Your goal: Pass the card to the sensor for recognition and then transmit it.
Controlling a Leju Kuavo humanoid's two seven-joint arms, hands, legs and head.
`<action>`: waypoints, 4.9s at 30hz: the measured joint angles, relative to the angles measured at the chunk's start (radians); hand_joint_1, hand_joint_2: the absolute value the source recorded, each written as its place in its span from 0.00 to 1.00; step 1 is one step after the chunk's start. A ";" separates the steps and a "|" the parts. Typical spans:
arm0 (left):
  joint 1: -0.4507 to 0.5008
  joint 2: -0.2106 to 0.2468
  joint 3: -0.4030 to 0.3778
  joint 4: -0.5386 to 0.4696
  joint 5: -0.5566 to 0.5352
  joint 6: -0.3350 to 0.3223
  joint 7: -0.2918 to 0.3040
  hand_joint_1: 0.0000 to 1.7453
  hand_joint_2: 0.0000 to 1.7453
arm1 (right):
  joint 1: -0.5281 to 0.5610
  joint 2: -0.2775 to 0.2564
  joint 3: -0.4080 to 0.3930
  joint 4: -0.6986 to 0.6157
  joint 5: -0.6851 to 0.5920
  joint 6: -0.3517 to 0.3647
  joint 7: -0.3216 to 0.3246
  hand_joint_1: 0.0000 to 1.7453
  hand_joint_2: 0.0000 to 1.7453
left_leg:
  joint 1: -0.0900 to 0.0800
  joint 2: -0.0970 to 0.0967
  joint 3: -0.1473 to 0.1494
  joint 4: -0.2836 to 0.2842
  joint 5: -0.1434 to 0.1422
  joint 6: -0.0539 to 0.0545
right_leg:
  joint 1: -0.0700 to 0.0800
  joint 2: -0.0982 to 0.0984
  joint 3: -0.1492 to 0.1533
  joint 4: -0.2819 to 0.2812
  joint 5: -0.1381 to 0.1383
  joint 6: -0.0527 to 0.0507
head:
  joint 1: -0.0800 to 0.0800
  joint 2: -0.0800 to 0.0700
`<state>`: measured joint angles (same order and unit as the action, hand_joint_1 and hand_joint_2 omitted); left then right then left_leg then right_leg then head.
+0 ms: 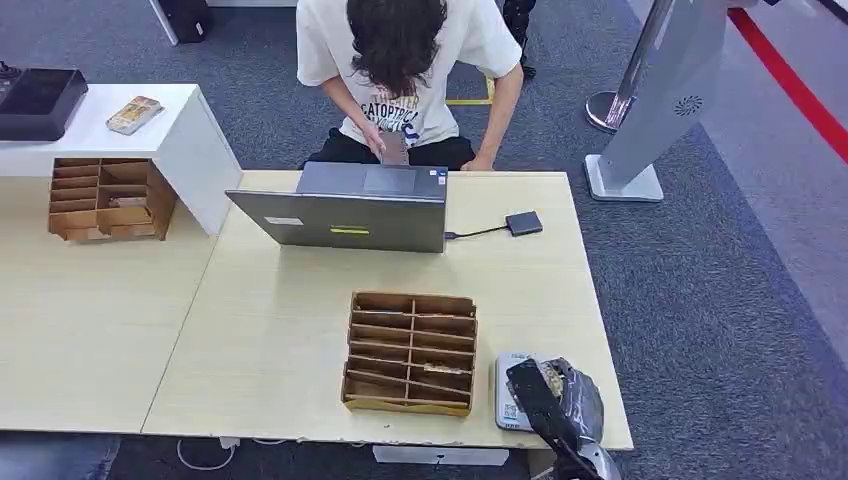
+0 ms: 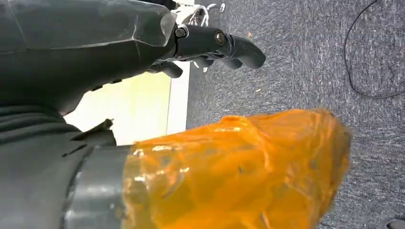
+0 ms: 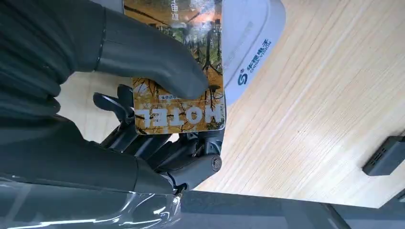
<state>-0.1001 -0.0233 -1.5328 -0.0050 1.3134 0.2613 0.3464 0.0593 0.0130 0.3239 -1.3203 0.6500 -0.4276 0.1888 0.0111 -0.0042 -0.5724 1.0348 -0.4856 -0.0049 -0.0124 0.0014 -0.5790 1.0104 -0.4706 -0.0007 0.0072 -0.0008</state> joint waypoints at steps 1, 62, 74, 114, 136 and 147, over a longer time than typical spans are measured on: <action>0.000 0.000 0.000 0.000 0.000 0.000 0.000 0.00 0.00 | 0.000 0.000 0.000 0.000 0.002 0.000 0.000 1.00 1.00 | 0.000 0.000 0.000 0.000 0.000 0.000 | 0.000 0.000 0.000 0.000 0.000 0.000 | 0.000 0.000; 0.001 -0.002 -0.005 0.000 -0.013 0.000 0.010 0.00 0.00 | -0.001 0.006 0.000 0.006 0.012 0.013 -0.005 1.00 1.00 | 0.000 0.000 0.000 0.000 0.000 0.000 | 0.000 0.000 0.000 0.000 0.000 0.000 | 0.000 0.000; 0.001 -0.007 -0.006 0.001 -0.022 0.000 0.011 0.00 0.00 | -0.007 0.007 0.000 0.012 0.010 0.010 -0.010 1.00 1.00 | 0.000 0.000 0.000 0.000 0.000 0.000 | 0.000 0.000 0.000 0.000 0.000 0.000 | 0.000 0.000; 0.002 -0.008 -0.007 0.003 -0.036 0.000 0.010 0.00 0.00 | -0.012 0.008 -0.002 0.014 0.017 0.014 -0.022 1.00 1.00 | 0.000 0.000 0.000 0.000 0.000 0.000 | 0.000 0.000 0.000 0.000 0.000 0.000 | 0.000 0.000; 0.003 -0.008 -0.007 0.003 -0.036 0.000 0.010 0.00 0.00 | -0.011 0.009 -0.002 0.014 0.017 0.014 -0.024 1.00 1.00 | 0.000 0.000 0.000 0.000 0.000 0.000 | 0.000 0.000 0.000 0.000 0.000 0.000 | 0.000 0.000; 0.000 -0.076 -0.007 0.003 -0.134 -0.002 -0.022 0.00 0.00 | 0.048 0.012 -0.019 -0.031 0.023 -0.024 -0.002 1.00 1.00 | -0.001 0.000 0.001 0.000 0.000 0.001 | 0.000 0.000 0.000 0.000 0.000 0.000 | 0.001 0.000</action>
<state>-0.0999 -0.0996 -1.5396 -0.0015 1.1799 0.2598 0.3243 0.1078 0.0248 0.3052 -1.3508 0.6733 -0.4513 0.1869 0.0104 -0.0042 -0.5719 1.0350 -0.4860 -0.0043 -0.0125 0.0016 -0.5785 1.0101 -0.4705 -0.0006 0.0080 -0.0011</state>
